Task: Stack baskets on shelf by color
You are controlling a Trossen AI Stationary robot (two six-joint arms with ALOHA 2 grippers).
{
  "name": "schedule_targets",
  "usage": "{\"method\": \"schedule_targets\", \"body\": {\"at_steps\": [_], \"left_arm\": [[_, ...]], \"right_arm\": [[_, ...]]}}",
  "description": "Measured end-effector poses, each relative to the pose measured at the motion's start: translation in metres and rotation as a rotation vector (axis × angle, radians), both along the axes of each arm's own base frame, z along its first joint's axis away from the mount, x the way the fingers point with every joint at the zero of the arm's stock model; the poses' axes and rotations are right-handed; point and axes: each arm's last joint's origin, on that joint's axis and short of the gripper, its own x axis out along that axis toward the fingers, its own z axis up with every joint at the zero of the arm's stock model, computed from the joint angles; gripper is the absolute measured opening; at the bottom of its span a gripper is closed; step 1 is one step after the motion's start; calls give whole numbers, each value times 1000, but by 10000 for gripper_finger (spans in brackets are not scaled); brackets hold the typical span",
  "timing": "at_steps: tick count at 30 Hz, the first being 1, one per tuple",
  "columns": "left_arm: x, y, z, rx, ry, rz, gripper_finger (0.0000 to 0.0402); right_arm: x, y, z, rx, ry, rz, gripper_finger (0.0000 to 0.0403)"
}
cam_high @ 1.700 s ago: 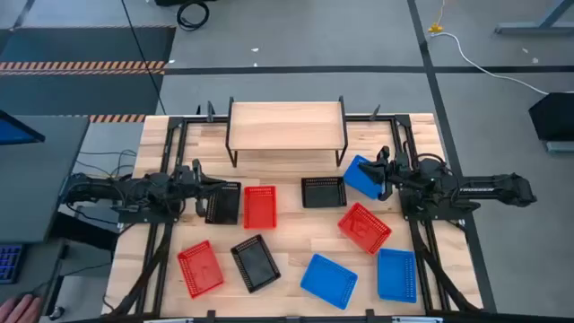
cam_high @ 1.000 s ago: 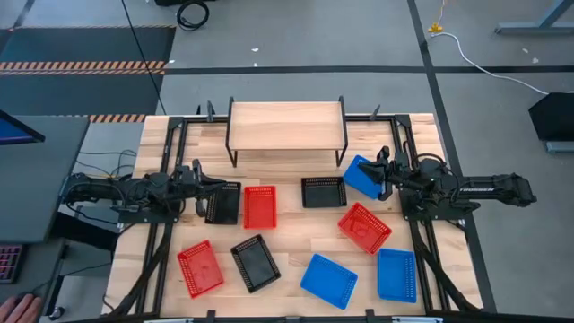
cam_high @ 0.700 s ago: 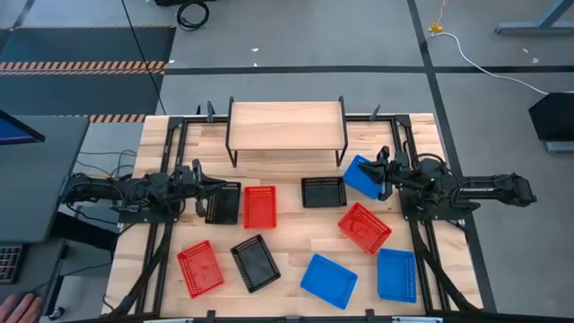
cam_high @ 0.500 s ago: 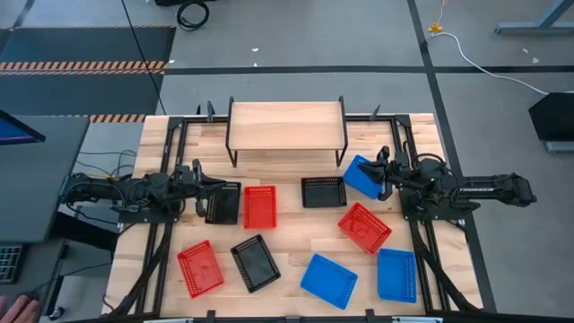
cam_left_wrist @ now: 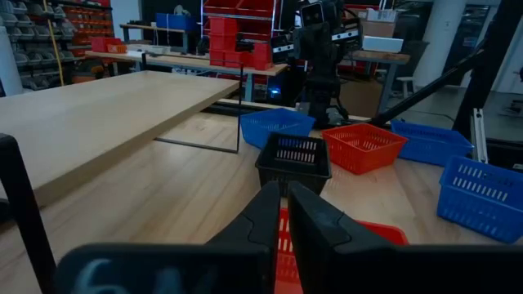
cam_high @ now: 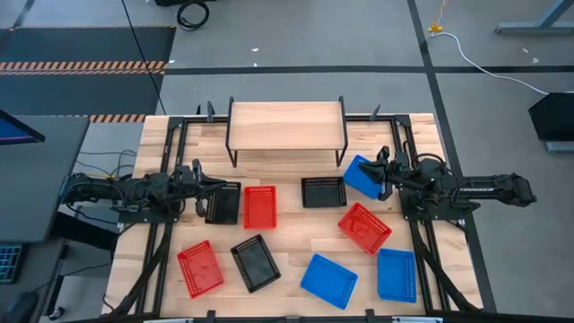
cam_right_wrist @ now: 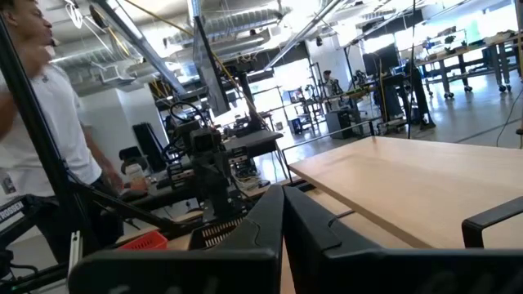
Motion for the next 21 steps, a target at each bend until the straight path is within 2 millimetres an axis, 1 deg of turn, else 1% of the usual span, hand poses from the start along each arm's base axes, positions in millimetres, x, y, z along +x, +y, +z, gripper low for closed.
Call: {"method": "schedule_targets", "body": {"at_steps": [7, 16, 21], "left_arm": [[0, 0, 0, 0, 0, 0, 25], [0, 0, 0, 0, 0, 0, 34], [0, 0, 0, 0, 0, 0, 28]], "right_arm": [[0, 0, 0, 0, 0, 0, 14], [0, 0, 0, 0, 0, 0, 14], [0, 0, 0, 0, 0, 0, 14]]}}
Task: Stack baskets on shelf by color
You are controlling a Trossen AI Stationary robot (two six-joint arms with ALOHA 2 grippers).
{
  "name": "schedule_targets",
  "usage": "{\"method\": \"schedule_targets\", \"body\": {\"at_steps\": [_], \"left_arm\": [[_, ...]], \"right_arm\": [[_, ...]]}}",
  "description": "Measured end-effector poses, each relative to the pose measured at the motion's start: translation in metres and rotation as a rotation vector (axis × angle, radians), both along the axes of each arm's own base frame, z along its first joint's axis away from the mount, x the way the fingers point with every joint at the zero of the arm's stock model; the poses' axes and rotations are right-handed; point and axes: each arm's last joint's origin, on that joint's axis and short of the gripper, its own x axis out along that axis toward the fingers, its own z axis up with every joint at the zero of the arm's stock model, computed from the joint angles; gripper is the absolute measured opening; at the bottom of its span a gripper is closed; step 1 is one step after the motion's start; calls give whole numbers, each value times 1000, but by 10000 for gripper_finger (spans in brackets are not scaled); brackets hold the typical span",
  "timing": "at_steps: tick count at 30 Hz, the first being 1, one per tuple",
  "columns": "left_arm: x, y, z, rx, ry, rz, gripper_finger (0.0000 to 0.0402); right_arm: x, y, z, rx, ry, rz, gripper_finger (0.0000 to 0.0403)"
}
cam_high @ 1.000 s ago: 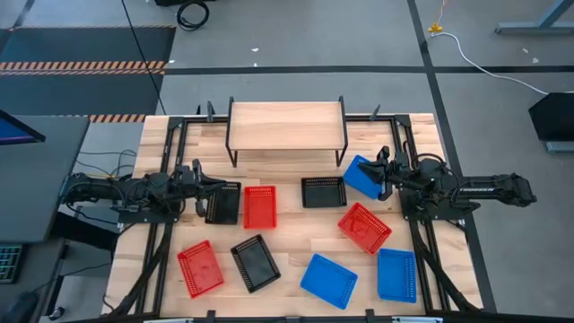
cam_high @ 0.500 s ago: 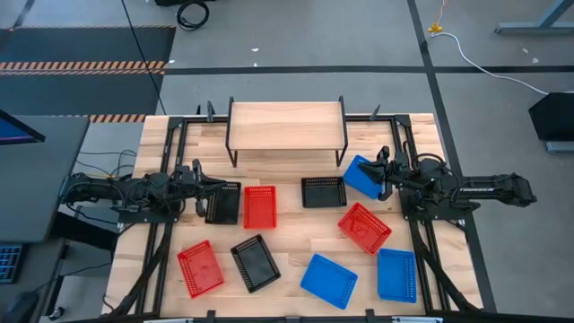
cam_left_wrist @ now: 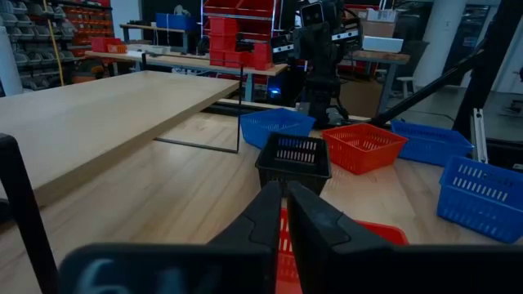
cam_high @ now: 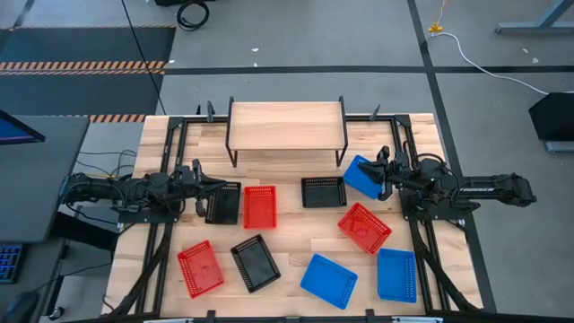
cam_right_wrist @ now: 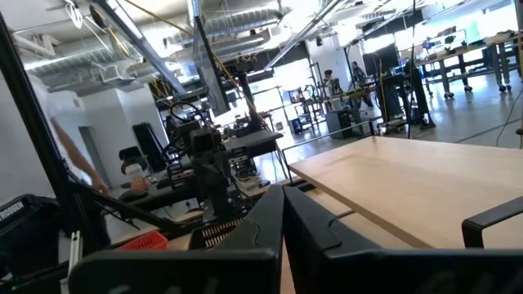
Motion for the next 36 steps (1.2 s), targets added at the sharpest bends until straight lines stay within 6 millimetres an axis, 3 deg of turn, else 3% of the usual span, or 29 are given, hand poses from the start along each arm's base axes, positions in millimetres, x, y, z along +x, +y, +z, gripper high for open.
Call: {"method": "schedule_targets", "body": {"at_steps": [36], "left_arm": [[0, 0, 0, 0, 0, 0, 31]], "right_arm": [[0, 0, 0, 0, 0, -1, 14]]}}
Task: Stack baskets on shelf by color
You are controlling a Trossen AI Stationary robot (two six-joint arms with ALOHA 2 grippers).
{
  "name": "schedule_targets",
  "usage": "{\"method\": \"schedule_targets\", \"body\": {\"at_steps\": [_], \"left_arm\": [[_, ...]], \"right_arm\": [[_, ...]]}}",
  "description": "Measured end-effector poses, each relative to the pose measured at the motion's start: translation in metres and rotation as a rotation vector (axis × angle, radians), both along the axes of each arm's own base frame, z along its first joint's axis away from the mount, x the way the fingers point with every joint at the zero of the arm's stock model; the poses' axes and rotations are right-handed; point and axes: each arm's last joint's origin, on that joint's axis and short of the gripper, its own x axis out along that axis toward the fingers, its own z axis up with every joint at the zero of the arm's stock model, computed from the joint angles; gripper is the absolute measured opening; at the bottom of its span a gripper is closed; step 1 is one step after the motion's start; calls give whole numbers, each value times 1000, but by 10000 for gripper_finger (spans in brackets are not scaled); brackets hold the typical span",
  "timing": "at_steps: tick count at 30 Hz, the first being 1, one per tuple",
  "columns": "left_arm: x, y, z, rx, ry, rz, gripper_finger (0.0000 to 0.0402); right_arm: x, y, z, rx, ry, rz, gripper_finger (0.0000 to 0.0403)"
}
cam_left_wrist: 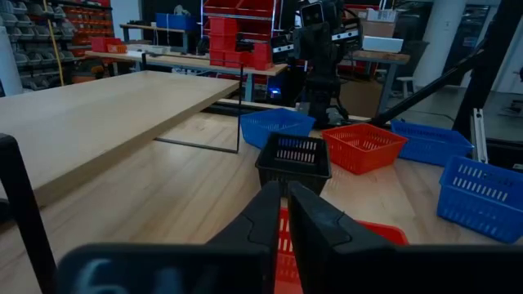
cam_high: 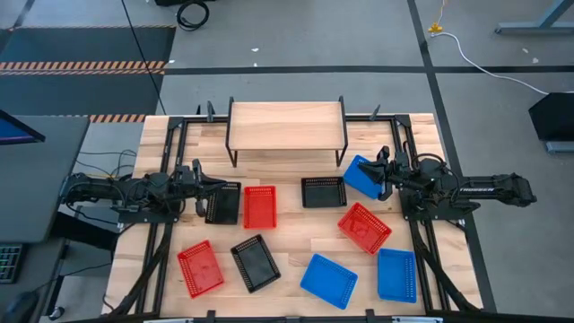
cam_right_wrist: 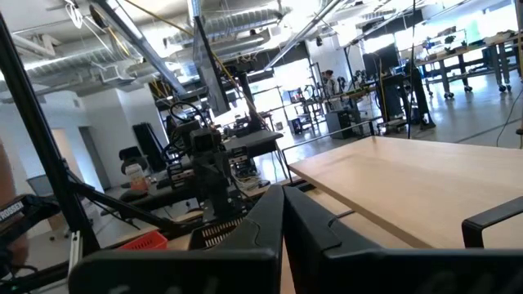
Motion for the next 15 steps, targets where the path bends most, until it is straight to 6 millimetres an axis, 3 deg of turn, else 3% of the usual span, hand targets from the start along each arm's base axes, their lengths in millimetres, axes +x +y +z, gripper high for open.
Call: {"method": "schedule_targets", "body": {"at_steps": [15], "left_arm": [[0, 0, 0, 0, 0, 0, 31]], "right_arm": [[0, 0, 0, 0, 0, 0, 14]]}}
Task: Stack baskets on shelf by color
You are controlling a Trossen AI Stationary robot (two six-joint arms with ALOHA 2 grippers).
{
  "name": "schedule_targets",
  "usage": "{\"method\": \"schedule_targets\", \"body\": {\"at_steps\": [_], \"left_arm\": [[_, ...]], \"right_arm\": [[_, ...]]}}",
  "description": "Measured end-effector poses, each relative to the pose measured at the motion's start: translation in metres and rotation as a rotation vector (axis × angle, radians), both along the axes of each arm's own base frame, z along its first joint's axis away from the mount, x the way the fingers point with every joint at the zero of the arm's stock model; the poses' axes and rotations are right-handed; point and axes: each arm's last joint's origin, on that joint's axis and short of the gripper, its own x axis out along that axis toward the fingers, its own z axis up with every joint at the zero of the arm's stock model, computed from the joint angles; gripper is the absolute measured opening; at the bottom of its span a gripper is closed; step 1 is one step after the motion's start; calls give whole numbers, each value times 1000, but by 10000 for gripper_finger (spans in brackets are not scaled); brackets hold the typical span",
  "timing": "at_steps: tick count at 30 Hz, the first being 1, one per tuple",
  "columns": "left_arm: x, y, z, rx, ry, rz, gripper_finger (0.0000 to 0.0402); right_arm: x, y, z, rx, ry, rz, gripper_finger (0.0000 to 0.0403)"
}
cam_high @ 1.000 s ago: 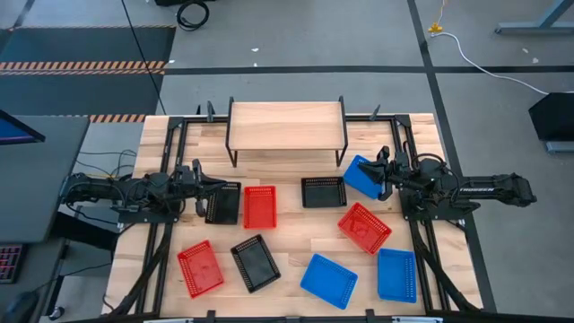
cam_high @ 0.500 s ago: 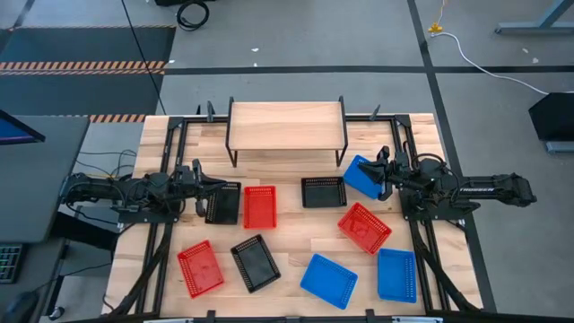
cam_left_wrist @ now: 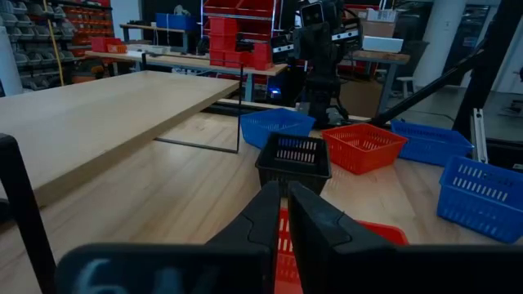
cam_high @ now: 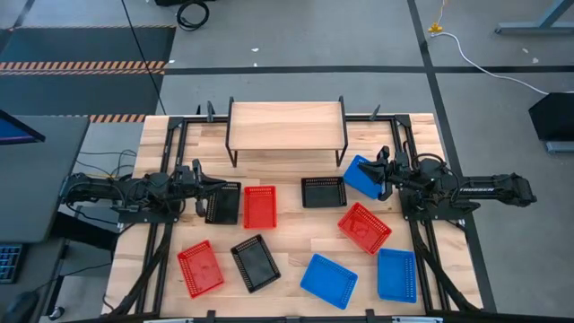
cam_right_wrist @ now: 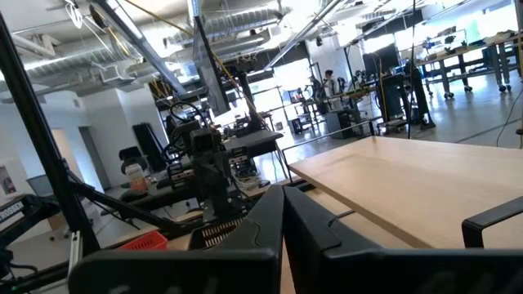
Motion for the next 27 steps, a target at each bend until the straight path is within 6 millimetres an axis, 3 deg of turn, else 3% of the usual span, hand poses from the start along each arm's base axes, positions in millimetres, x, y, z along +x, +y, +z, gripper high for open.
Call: {"method": "schedule_targets", "body": {"at_steps": [21, 27], "left_arm": [[0, 0, 4, 28, -31, 8, 29], [0, 1, 4, -127, -70, 11, 26]], "right_arm": [[0, 0, 0, 0, 0, 0, 14], [0, 0, 0, 0, 0, 0, 14]]}}
